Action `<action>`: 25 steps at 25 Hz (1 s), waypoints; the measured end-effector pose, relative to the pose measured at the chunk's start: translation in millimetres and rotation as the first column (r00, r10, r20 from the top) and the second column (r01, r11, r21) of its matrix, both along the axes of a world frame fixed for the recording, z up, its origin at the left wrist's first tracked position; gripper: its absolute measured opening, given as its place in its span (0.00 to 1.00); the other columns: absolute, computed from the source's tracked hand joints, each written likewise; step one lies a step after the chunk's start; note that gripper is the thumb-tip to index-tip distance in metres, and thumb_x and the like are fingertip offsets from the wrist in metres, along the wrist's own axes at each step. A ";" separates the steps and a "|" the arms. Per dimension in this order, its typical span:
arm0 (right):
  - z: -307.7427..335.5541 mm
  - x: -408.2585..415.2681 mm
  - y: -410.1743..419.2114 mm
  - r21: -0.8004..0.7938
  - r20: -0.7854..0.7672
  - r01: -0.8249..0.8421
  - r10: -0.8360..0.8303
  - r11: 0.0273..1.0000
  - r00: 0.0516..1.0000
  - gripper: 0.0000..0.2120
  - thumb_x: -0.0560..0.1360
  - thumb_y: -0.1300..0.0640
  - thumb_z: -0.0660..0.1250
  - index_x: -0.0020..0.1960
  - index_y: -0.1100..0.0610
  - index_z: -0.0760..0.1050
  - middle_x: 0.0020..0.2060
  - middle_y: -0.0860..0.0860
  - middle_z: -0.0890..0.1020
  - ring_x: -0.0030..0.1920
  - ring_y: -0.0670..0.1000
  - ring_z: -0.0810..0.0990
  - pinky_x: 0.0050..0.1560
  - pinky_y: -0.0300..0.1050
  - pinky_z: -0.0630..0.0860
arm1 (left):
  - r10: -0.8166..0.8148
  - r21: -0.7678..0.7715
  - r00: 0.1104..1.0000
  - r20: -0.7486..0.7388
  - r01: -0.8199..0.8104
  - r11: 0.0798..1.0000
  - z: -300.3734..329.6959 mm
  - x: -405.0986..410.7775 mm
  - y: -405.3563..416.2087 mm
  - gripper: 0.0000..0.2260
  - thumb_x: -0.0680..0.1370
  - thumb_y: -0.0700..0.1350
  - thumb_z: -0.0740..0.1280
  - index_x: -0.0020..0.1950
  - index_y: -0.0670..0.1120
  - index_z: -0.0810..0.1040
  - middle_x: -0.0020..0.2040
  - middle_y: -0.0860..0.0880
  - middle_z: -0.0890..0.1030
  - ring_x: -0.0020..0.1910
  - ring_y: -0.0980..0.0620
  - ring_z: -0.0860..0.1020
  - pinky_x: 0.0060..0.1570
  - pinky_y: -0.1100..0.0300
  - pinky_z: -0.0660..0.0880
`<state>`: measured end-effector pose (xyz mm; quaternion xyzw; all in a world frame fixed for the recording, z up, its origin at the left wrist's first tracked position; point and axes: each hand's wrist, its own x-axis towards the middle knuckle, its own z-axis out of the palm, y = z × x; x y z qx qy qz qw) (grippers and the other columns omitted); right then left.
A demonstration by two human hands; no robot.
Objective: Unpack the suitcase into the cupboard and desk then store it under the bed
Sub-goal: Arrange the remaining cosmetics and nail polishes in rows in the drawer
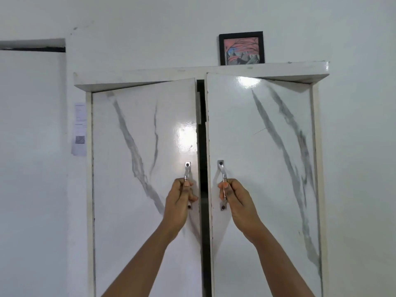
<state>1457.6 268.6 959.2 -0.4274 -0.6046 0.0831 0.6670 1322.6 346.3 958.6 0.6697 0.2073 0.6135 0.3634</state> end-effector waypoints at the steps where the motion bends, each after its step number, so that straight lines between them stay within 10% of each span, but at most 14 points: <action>1: -0.6 1.5 13.1 -0.007 0.001 0.009 -0.009 1.000 1.000 0.10 0.82 0.58 0.54 0.48 0.59 0.73 0.33 0.47 0.73 0.30 0.41 0.70 0.35 0.37 0.72 | 0.000 0.000 1.000 -0.014 0.000 1.000 0.7 2.8 4.7 0.09 0.82 0.45 0.55 0.46 0.48 0.71 0.32 0.53 0.75 0.36 0.52 0.76 0.40 0.57 0.73; 5: -2.3 8.8 55.4 -0.009 0.010 0.069 -0.069 0.998 0.998 0.09 0.82 0.59 0.55 0.48 0.56 0.73 0.34 0.45 0.75 0.31 0.45 0.71 0.38 0.48 0.73 | 0.005 -0.011 0.998 -0.060 -0.006 1.000 3.9 14.4 24.2 0.08 0.82 0.44 0.55 0.45 0.48 0.71 0.30 0.56 0.74 0.36 0.52 0.77 0.43 0.51 0.75; 16: 2.5 18.3 97.4 -0.026 0.002 0.142 -0.142 0.990 0.990 0.09 0.80 0.61 0.56 0.47 0.55 0.74 0.35 0.48 0.78 0.33 0.45 0.74 0.39 0.37 0.70 | 0.111 -0.056 0.994 -0.025 -0.112 0.992 6.4 38.8 45.5 0.06 0.81 0.43 0.58 0.48 0.49 0.74 0.38 0.49 0.78 0.40 0.53 0.76 0.40 0.61 0.74; 25: -45.8 -26.8 55.7 -0.042 -0.337 0.178 -0.181 0.983 0.924 0.06 0.77 0.56 0.65 0.47 0.56 0.80 0.41 0.49 0.83 0.41 0.42 0.80 0.42 0.30 0.71 | 0.327 -0.277 0.944 0.035 -0.305 0.911 -15.7 -18.0 15.1 0.05 0.80 0.43 0.61 0.48 0.52 0.74 0.50 0.49 0.78 0.49 0.51 0.77 0.50 0.57 0.74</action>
